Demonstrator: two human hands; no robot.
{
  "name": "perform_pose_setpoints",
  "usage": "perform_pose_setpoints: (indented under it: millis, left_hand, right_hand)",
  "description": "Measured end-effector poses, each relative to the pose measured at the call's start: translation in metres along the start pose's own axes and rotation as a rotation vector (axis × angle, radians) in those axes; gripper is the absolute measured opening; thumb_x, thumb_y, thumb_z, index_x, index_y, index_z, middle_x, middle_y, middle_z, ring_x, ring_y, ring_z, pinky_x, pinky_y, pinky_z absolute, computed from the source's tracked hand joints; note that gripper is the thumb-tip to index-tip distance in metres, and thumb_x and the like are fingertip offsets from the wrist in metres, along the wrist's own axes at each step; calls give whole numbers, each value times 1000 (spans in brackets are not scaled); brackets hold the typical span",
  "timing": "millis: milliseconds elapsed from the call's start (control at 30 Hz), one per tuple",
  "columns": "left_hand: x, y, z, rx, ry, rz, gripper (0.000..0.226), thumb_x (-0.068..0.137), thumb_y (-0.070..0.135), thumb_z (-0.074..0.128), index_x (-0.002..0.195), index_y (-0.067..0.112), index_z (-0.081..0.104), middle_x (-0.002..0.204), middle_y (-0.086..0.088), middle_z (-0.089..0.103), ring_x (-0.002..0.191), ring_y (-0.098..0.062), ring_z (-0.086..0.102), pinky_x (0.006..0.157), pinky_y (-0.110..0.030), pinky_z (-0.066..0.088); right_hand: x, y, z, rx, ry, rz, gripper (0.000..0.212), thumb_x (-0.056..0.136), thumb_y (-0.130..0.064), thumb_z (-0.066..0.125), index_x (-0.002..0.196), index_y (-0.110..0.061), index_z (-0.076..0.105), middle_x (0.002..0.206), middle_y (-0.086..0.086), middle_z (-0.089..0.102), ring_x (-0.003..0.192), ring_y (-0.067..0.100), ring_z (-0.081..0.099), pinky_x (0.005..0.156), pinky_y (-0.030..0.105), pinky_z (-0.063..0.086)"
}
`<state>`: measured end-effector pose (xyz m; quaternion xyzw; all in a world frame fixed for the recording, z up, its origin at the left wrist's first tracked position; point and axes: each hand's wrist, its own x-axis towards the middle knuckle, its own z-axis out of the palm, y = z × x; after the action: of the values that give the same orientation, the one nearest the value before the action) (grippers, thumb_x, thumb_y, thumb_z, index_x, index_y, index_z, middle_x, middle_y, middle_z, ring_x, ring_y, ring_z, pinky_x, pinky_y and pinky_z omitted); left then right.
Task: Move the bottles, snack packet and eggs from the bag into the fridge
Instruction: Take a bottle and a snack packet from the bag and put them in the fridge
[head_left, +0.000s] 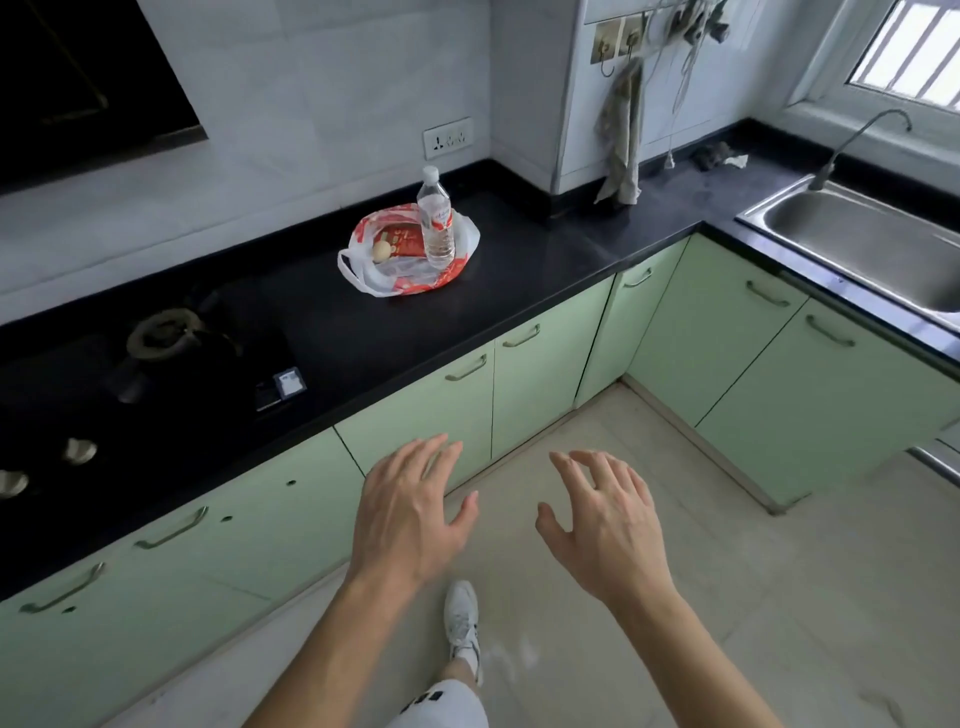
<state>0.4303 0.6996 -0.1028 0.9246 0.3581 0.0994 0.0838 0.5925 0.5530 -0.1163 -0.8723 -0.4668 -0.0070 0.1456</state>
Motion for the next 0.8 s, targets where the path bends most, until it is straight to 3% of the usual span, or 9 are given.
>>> perform_pose_setpoints:
  millis: [333,800]
  left_hand:
    - [161,-54,3,-59,-9,39,60,86,52,46,135,20,59,139,1,60,128,-22,55,104,-45,47]
    - [293,-53,42,-82,-66,52,62,86,53,44,137,20,58,141,1,59,130,-20,53,107,-41,45]
  right_hand:
    - [168,-20,19,-12,22,14,57,85,-50,56,134,-21,57,128,5,63,121,29,57,104,47,45]
    - [285,26,43,-7,-24,91,58,86,-53,51,135,-22,56,129,4,63,122,28,57,104,47,45]
